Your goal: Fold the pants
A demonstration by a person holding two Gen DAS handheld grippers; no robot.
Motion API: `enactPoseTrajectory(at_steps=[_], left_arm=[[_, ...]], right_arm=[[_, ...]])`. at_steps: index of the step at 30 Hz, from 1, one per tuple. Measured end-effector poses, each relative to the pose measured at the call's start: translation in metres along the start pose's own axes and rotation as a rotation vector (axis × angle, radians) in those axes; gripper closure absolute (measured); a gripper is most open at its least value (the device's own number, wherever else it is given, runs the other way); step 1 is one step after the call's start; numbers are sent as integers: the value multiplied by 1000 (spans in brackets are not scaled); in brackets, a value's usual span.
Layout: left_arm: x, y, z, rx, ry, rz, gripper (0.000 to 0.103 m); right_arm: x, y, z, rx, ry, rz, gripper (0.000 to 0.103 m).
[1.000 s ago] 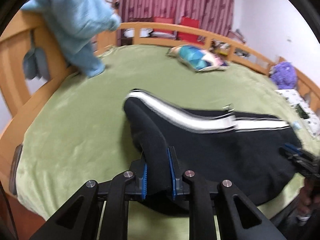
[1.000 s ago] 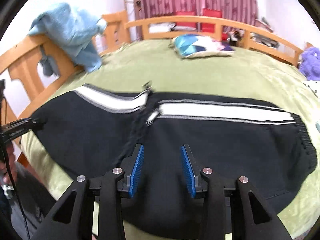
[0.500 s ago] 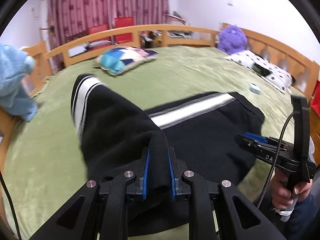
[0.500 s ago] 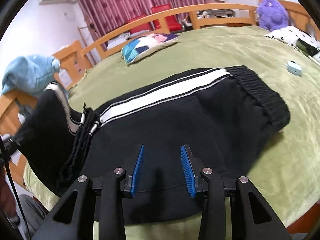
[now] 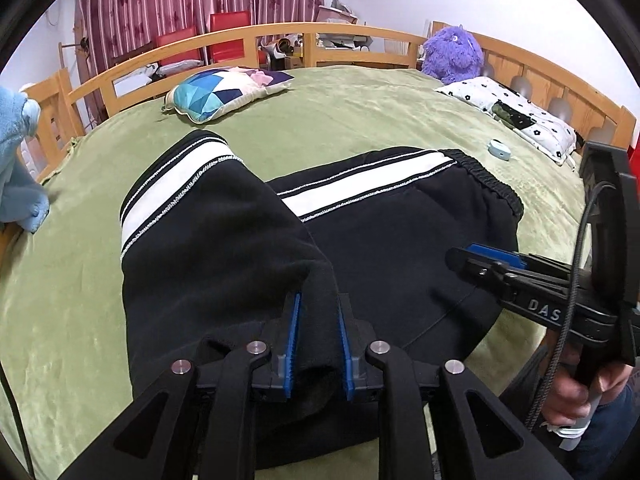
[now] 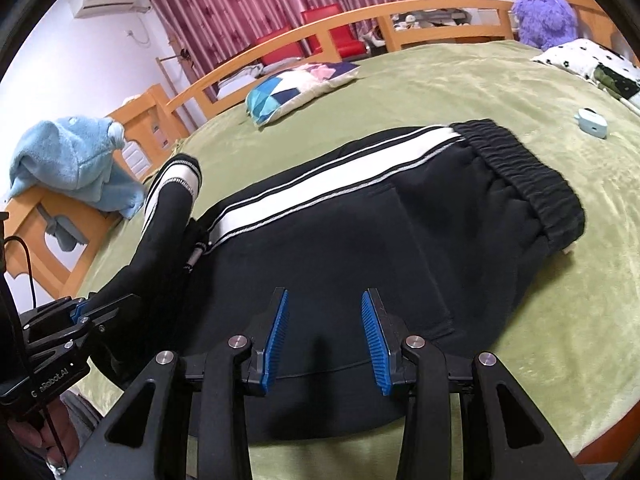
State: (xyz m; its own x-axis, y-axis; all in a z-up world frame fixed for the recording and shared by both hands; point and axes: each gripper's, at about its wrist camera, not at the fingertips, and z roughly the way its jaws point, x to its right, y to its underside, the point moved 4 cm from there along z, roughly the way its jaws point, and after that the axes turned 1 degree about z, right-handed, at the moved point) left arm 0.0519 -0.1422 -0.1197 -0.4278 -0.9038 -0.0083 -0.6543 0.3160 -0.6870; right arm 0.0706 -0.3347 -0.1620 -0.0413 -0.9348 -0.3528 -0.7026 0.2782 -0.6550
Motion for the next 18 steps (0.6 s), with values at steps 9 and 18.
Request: enactPoseTrajectory(at_steps=[9, 18], left_arm=[[-45, 17, -43, 53, 203, -149, 70], [-90, 44, -54, 48, 218, -252, 59]], right_arm=[[-35, -3, 3, -5, -51, -63, 65], [-97, -8, 1, -24, -163, -130, 59]])
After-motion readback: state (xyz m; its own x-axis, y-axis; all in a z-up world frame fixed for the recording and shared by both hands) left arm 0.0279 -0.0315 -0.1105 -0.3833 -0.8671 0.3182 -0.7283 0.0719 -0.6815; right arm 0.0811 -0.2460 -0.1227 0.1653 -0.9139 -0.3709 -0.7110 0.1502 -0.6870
